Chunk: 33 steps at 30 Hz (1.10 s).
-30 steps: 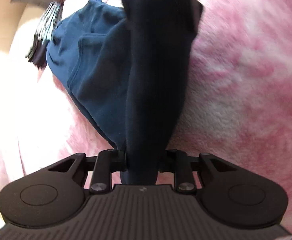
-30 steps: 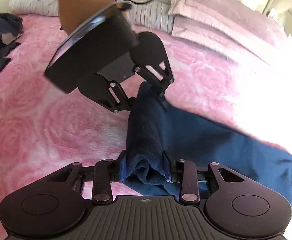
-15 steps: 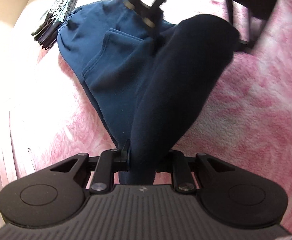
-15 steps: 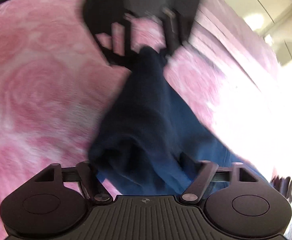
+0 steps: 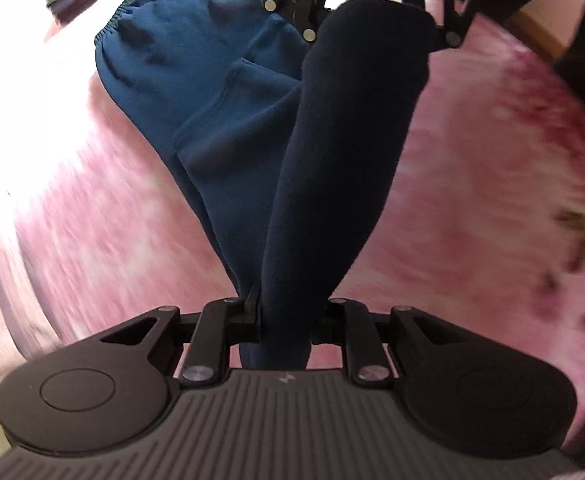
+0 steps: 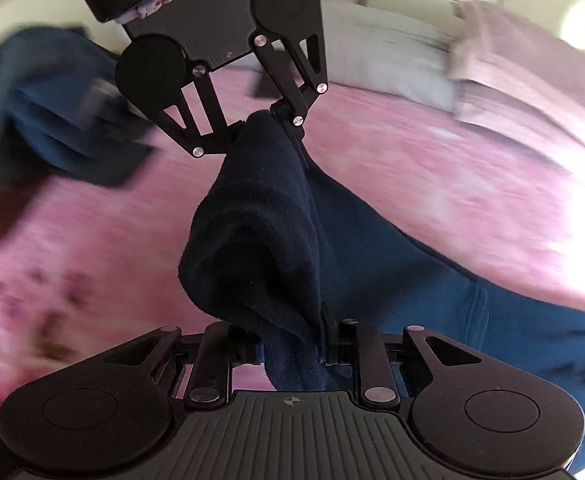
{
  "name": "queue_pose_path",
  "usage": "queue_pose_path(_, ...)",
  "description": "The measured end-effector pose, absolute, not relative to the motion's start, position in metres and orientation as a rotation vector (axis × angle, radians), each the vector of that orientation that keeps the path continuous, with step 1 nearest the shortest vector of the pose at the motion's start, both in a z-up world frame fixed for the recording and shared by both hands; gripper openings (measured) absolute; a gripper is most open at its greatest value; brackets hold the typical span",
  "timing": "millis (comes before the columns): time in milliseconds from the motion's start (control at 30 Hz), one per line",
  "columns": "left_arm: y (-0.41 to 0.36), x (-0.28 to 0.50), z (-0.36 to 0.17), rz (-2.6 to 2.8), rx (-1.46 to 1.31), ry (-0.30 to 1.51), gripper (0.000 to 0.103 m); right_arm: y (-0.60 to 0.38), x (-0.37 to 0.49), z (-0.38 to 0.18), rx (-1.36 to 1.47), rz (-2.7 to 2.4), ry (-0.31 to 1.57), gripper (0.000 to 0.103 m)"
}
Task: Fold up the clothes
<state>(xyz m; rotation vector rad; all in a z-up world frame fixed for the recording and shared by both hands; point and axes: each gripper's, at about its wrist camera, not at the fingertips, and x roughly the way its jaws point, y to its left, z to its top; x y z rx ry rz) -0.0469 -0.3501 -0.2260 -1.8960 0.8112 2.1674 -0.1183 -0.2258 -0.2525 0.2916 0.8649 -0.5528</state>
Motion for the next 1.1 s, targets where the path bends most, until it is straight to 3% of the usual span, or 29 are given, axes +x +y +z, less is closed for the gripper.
queue_pose_path(267,-0.382,-0.107,-0.160,2.314,-1.883,0.862,0.022,-0.258,-0.172,-0.206,0.450,-0.662,0.688,0.021)
queue_pose_path(367,-0.405,-0.159,-0.138,2.408,-1.855,0.902,0.036,-0.292,-0.221,-0.192,0.559,-0.738,0.598,0.021)
queue_pose_path(400,-0.413,-0.177,-0.131,2.447,-1.848,0.912,0.045,-0.304,-0.241,-0.192,0.604,-0.759,0.562,0.021)
queue_pose_path(533,-0.449,-0.250,-0.115,2.660,-1.809,0.859,0.050,-0.350,-0.322,-0.206,0.782,-0.819,0.445,0.021)
queue_pose_path(867,-0.480,-0.366,-0.202,2.661,-1.940,0.401,0.052,-0.449,-0.489,-0.332,1.388,-0.974,0.246,0.023)
queue_pose_path(967,-0.476,-0.378,-0.227,2.614,-1.973,0.302,0.052,-0.449,-0.492,-0.327,1.380,-0.973,0.234,0.041)
queue_pose_path(1100,-0.480,-0.386,-0.248,2.581,-2.015,0.208,0.051,-0.448,-0.509,-0.317,1.440,-1.055,0.109,0.042)
